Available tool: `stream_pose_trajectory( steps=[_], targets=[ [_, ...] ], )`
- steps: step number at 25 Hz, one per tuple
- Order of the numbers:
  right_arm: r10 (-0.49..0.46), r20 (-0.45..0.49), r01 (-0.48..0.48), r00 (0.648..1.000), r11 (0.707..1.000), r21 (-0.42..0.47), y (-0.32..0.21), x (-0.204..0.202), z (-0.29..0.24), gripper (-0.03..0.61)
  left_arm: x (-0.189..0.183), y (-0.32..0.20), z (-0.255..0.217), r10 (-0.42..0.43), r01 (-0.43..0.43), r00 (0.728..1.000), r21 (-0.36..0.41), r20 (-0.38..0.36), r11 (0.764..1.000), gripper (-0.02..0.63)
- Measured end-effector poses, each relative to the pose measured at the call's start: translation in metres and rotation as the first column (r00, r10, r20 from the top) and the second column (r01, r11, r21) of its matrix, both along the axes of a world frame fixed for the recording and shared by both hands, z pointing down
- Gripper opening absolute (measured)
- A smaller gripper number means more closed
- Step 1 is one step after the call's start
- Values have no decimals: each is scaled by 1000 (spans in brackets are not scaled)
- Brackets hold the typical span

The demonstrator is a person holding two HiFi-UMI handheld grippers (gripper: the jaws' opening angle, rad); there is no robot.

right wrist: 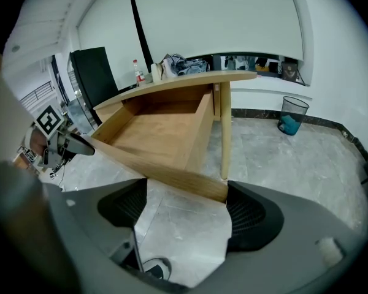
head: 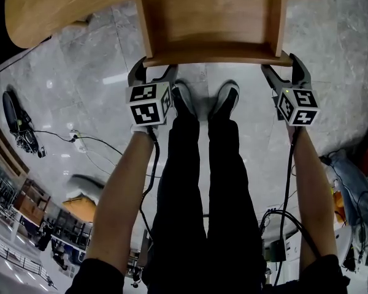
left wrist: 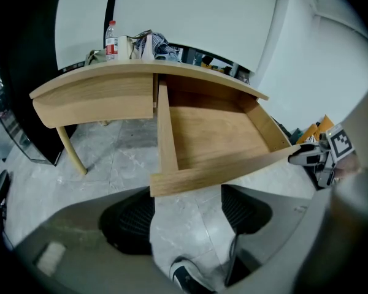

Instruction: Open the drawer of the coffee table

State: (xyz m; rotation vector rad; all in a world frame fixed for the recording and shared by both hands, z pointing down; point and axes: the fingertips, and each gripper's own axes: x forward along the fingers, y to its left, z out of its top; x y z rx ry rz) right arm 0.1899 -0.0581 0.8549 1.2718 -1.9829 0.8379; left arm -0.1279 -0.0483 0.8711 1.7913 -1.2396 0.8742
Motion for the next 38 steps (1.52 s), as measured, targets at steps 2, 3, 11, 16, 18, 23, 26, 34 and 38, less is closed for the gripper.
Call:
stream_pose_trajectory(
  steps=[2,3,11,16,18,23,26,34,38],
  targets=[
    [0,1,0,1000,1000,2,1,1,1,399,1,1,1,10,-10,1000,5,6,1000,348],
    [1,2,-1,1000,1000,2,1,2,1,399,2,1,2,17,-17,1000,8,9,1000,348],
    [-40,-61,38,997,999,-36,11,11,-8,380,-6,21,7,86,-82,995,-82,44,993,348],
    [6,-78,-4,997,1000,18,8,30,-67,322,-41,41,-39,4,3,996,-71,86,997,345],
    [38,-64,-35,997,998,58,0,34,-107,293,-52,39,-76,-37,40,995,-33,87,999,340],
    [90,85,-105,992,977,187,-26,7,-239,218,-57,3,-209,-102,94,994,145,45,985,288],
    [56,186,-113,981,944,309,-60,-23,-326,172,-31,-47,-303,-63,63,998,315,-9,947,216],
    [-103,229,-40,968,838,544,-69,-85,-551,54,30,-74,-545,90,11,985,571,-149,821,2],
    [-207,163,46,965,743,668,-59,-108,-644,6,47,-74,-633,151,9,970,647,-192,762,2]
  ],
)
